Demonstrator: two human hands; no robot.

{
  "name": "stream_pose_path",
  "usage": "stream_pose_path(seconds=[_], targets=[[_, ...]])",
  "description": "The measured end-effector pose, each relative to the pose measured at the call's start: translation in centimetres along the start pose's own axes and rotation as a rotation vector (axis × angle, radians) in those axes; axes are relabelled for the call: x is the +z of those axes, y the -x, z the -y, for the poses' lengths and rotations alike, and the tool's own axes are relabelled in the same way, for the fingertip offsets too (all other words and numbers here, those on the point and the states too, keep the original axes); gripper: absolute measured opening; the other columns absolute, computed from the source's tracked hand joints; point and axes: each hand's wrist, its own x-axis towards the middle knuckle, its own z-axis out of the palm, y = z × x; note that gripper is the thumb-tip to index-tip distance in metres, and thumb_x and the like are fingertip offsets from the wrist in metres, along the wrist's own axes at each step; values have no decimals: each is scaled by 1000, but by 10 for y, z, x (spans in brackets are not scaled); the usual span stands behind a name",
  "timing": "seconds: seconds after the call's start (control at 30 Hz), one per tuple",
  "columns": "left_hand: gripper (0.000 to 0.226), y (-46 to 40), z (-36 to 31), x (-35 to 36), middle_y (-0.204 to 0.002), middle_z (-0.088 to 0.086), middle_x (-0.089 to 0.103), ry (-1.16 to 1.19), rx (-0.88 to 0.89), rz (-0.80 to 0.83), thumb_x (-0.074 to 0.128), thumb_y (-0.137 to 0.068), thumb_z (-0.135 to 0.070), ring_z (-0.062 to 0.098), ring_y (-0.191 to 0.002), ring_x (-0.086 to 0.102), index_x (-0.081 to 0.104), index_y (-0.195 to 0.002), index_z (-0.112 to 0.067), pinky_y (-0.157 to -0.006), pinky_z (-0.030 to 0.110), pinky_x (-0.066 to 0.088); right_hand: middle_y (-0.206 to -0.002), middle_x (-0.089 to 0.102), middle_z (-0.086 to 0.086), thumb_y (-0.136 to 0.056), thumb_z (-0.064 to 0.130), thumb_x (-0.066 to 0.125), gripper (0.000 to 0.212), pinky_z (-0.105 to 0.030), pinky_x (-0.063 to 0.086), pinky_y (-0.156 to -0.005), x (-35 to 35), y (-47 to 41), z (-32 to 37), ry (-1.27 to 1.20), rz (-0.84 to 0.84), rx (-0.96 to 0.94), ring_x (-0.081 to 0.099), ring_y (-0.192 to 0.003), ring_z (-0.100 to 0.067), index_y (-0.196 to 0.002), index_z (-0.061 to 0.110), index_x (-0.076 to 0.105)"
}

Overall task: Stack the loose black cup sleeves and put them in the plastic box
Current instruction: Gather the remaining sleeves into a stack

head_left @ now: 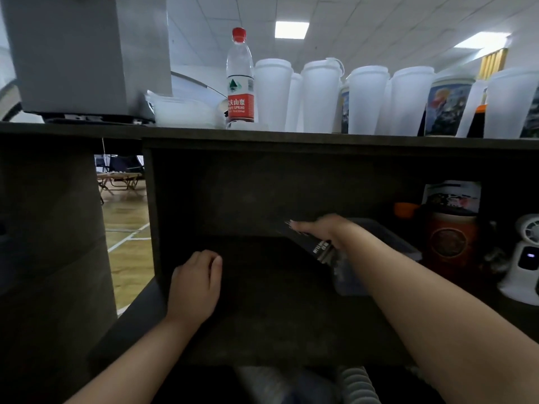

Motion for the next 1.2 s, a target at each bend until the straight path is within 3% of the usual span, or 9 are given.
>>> stream_pose_path(seconds=[0.1, 0.23, 0.43, 0.53, 0.67, 0.87, 1.0, 1.1, 1.2], targets=[[23, 4, -4, 0, -90, -13, 54, 30, 53, -12, 41, -100, -29, 3, -79, 51, 63, -100, -22, -78, 29, 38, -98, 62, -12, -73, 60, 73, 68, -40, 47, -89, 3, 30, 14, -302, 158, 31, 60, -94, -27, -108, 5, 52], [25, 6, 1, -5, -95, -7, 56, 201, -80, -42, 40, -101, -30, 11, -87, 56, 62, -103, -19, -74, 29, 40, -95, 71, -14, -64, 54, 82, 73, -46, 55, -85, 8, 44, 14, -704, 297, 116, 69, -87, -29, -113, 5, 58], [15, -18, -27, -22, -95, -12, 58, 292, -70, -16, 54, -92, -40, 5, -89, 57, 60, -100, -29, -70, 20, 44, -91, 74, -11, -70, 58, 77, 63, -43, 58, -82, -14, 38, -3, -838, 64, -70, 72, -82, -28, -106, 8, 62], [39, -58, -72, -21, -109, -13, 59, 231, 57, 296, 68, -81, -50, 3, -96, 55, 60, -114, -31, -79, 23, 47, -92, 75, -9, -68, 63, 75, 66, -47, 58, -83, -19, 27, -20, -970, -39, -148, 73, -81, -28, -111, 14, 64], [100, -97, -128, 3, -150, -1, 32, -414, 296, 886, 72, -69, -65, 21, -134, 32, 30, -149, -21, -103, 37, 40, -102, 74, -12, -55, 68, 76, 84, -52, 53, -90, -9, 24, -38, -1240, -58, -192, 72, -91, -33, -121, 17, 59], [123, -94, -138, 62, -163, 4, -6, -634, 420, 1141, 71, -71, -65, 32, -147, 9, -12, -153, -28, -117, 49, 19, -104, 73, -10, -68, 61, 70, 71, -50, 56, -87, -1, 16, -51, -1362, -120, -254, 72, -91, -28, -122, 17, 59], [126, -88, -129, 83, -163, 6, -4, -555, 452, 1124, 72, -70, -65, 31, -143, 25, -16, -152, -26, -115, 42, 28, -103, 74, -11, -71, 57, 71, 63, -49, 56, -87, 0, 11, -58, -1369, -78, -250, 73, -90, -28, -118, 17, 60], [123, -88, -126, 90, -159, 11, 21, -543, 492, 982, 70, -72, -64, 32, -135, 39, -9, -154, -20, -109, 39, 37, -105, 73, -10, -63, 59, 73, 72, -49, 55, -88, 0, 9, -60, -1368, -24, -271, 72, -92, -29, -120, 17, 61], [111, -90, -125, 93, -149, 12, 39, -600, 541, 897, 67, -78, -61, 32, -126, 48, 0, -155, -17, -102, 42, 44, -104, 74, -9, -77, 54, 69, 56, -44, 58, -85, 0, 10, -62, -1366, -31, -292, 73, -91, -25, -119, 18, 61]])
